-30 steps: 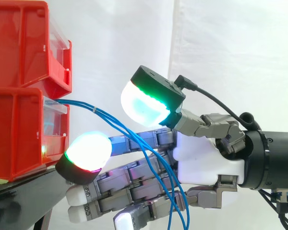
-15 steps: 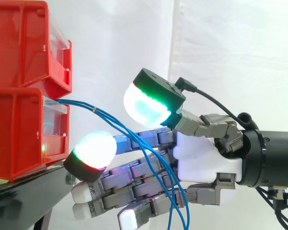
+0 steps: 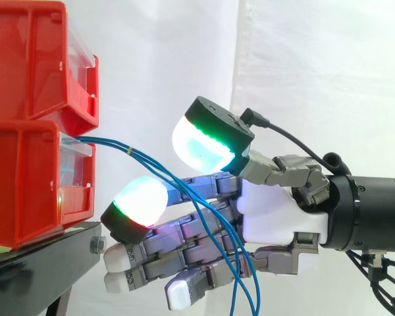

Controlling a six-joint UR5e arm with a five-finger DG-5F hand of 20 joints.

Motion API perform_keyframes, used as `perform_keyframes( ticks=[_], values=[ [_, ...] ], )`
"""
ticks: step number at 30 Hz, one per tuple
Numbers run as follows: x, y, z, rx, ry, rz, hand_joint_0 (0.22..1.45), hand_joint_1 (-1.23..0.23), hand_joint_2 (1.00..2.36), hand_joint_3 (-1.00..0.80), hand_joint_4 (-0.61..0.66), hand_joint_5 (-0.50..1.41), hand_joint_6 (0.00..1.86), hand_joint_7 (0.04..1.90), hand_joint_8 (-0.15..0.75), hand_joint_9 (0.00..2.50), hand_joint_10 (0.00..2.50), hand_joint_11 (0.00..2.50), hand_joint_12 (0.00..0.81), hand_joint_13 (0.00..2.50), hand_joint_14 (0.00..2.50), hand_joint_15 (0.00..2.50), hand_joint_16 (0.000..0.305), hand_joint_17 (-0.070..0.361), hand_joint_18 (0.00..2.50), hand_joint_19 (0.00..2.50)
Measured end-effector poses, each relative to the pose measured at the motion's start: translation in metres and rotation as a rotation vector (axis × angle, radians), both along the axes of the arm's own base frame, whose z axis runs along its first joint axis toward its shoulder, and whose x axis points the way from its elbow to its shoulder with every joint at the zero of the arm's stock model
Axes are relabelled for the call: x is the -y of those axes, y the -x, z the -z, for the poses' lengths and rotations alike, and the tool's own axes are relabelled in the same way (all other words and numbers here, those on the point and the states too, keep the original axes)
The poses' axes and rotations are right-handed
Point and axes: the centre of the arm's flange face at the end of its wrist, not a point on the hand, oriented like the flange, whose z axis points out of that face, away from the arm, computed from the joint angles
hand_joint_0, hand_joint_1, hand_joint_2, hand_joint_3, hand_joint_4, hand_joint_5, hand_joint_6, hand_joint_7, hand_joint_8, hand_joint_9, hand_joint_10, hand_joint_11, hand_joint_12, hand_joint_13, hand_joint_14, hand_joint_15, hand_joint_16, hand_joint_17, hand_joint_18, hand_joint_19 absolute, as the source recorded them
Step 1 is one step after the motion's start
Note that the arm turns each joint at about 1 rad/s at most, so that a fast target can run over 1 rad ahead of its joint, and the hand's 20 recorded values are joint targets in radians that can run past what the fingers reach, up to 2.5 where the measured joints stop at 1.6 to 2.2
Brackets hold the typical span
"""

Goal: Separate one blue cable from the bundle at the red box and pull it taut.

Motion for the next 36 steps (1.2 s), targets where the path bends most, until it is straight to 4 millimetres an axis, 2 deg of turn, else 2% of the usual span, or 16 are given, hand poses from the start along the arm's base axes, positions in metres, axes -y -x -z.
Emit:
perform_keyframes(
  ticks=[20,27,36],
  values=[
    [-0.001,-0.004,-0.013,-0.009,0.014,-0.013,0.60,-0.64,1.01,-0.38,0.17,-0.13,0.50,1.43,0.305,0.55,0.01,0.30,0.385,0.47,0.01,0.24,0.050,0.112,0.63,0.62],
    [-0.004,-0.005,-0.015,-0.011,0.018,-0.016,0.58,-0.58,1.00,-0.45,0.17,-0.14,0.53,1.39,0.310,0.56,0.01,0.31,0.388,0.48,0.01,0.26,0.051,0.114,0.64,0.63],
    [-0.005,-0.007,-0.019,-0.003,0.028,-0.016,0.57,-0.57,1.00,-0.47,0.19,-0.14,0.55,1.36,0.316,0.59,0.01,0.34,0.390,0.49,0.01,0.26,0.051,0.114,0.65,0.64]
  ],
)
